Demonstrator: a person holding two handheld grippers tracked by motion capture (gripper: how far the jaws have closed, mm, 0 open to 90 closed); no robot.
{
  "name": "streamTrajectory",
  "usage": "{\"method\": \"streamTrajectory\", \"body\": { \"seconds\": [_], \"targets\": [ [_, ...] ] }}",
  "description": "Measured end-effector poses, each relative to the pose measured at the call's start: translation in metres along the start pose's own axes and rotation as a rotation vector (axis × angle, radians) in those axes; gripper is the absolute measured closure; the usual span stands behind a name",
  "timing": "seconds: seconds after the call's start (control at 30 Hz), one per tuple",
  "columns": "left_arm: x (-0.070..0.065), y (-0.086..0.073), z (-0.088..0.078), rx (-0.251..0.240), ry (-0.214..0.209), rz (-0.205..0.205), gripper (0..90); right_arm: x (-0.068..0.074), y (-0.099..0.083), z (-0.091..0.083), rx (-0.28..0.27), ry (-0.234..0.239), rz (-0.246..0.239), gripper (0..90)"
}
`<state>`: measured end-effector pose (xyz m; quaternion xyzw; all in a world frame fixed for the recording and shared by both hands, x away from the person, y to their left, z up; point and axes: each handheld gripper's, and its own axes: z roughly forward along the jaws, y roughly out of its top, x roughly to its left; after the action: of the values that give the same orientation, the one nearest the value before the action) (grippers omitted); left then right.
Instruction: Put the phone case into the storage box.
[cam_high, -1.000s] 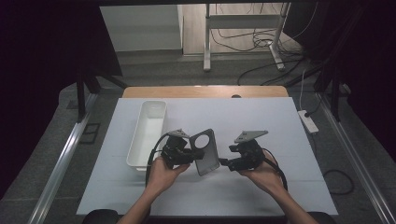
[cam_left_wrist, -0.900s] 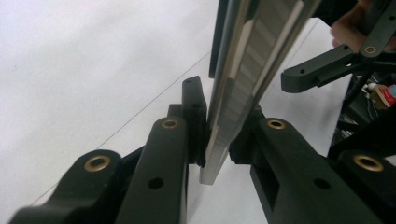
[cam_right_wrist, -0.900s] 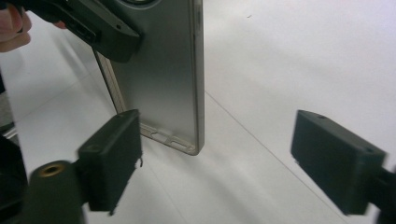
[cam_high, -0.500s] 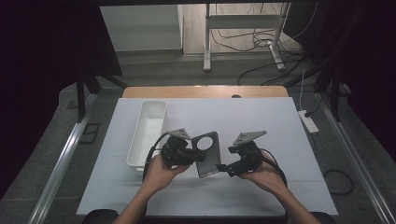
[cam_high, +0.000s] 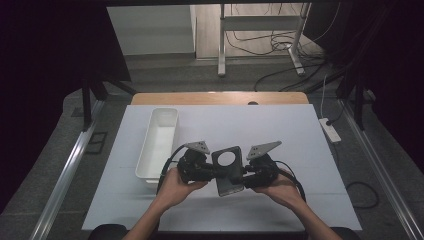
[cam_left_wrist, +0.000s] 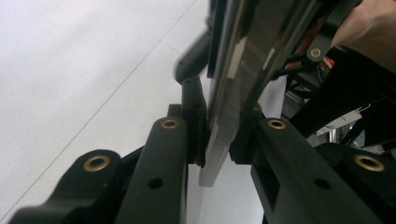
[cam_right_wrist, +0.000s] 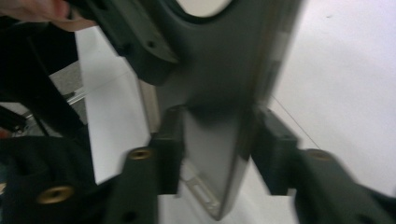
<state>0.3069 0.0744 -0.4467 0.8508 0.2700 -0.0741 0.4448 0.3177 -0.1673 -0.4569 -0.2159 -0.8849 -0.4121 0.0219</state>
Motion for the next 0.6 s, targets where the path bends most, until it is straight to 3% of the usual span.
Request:
{"method": "streamTrajectory", "body": {
  "seconds": [0.03, 0.13, 0.33, 0.5, 0.6],
  "targets": [
    [0.0011, -0.0008, -0.0007, -0.001, 0.013, 0.001, 79.1, 0.0001, 0.0004, -0.0001, 0.002, 0.003, -0.007, 66.5],
    [0.0058, -0.0030, -0.0026, -0.028, -0.016, -0.007, 78.5, -0.0003, 0.0007, -0.0019, 0.006, 0.020, -0.018, 73.3],
    [0.0042, -0.0020, -0.0034, -0.032, 0.022, 0.004, 70.9, 0.0029, 0.0020, -0.0034, 0.006, 0.014, -0.046, 79.7],
    [0.0001, -0.0002, -0.0051, -0.038, 0.077, 0.024, 64.4, 0.0080, 0.0045, -0.0055, -0.018, -0.028, -0.053, 79.9],
    [0.0017, -0.0007, -0.0059, -0.048, 0.095, 0.005, 57.7, 0.0089, 0.0042, -0.0056, -0.016, -0.075, -0.059, 79.9]
  ]
}}
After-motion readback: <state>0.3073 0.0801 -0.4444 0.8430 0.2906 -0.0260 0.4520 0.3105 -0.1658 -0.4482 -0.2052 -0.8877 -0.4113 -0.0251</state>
